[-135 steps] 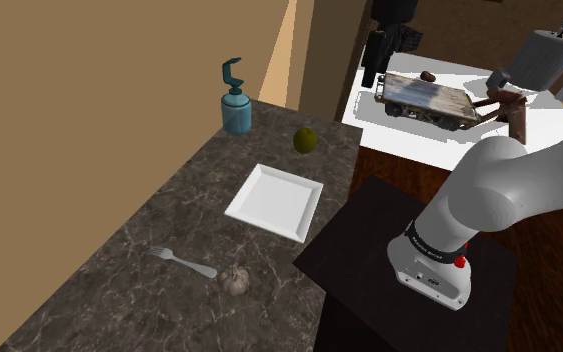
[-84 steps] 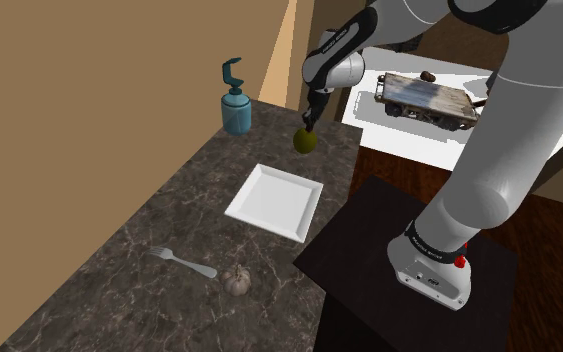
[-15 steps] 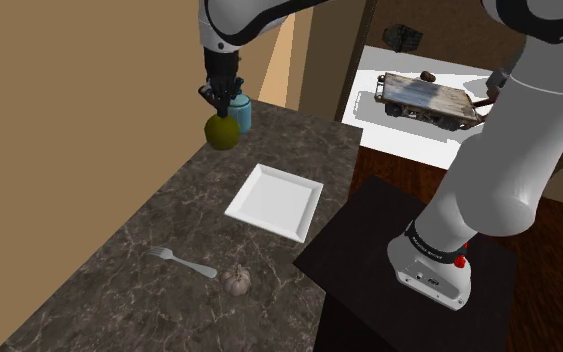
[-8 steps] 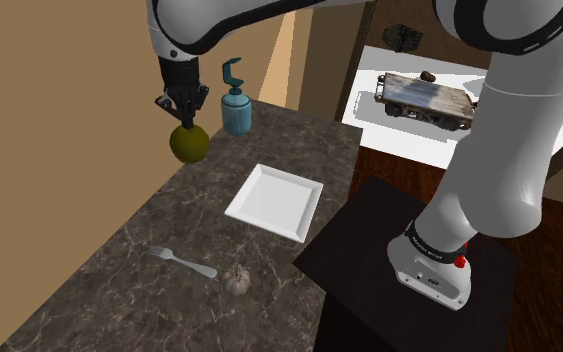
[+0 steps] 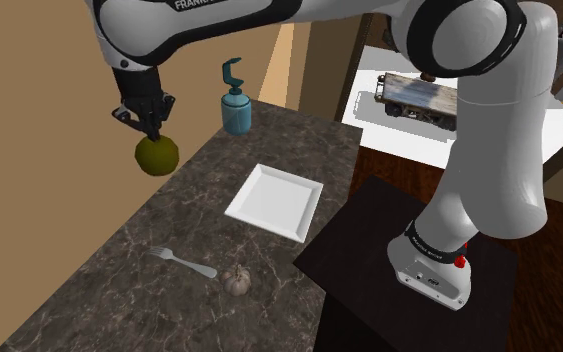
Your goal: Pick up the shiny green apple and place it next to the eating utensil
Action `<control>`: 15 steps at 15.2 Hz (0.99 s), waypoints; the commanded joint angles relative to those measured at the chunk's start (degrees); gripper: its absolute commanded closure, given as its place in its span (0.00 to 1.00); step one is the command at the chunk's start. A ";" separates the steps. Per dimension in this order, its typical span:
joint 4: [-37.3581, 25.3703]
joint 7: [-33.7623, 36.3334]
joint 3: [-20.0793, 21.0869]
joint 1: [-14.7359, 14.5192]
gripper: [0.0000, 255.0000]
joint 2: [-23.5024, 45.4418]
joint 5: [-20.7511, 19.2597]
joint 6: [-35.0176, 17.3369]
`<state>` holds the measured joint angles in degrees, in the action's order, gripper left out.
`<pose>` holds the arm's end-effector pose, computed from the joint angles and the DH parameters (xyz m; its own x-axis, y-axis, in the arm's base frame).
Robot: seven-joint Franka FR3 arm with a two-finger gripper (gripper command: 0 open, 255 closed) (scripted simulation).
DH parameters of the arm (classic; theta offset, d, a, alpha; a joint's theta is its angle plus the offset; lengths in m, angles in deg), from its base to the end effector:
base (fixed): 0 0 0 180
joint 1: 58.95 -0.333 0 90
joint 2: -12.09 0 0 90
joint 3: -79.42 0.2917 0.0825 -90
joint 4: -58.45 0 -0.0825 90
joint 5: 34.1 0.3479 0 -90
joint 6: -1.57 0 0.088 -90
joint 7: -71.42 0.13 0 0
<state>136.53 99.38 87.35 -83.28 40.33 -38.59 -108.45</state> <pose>0.5734 0.3346 0.4106 0.9946 0.0798 0.0657 0.0815 -0.9964 -0.0236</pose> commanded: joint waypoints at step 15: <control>7.34 0.80 -0.29 -0.16 1.00 3.16 -0.66 -10.49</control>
<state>143.64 100.20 87.11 -83.46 43.15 -39.19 -118.33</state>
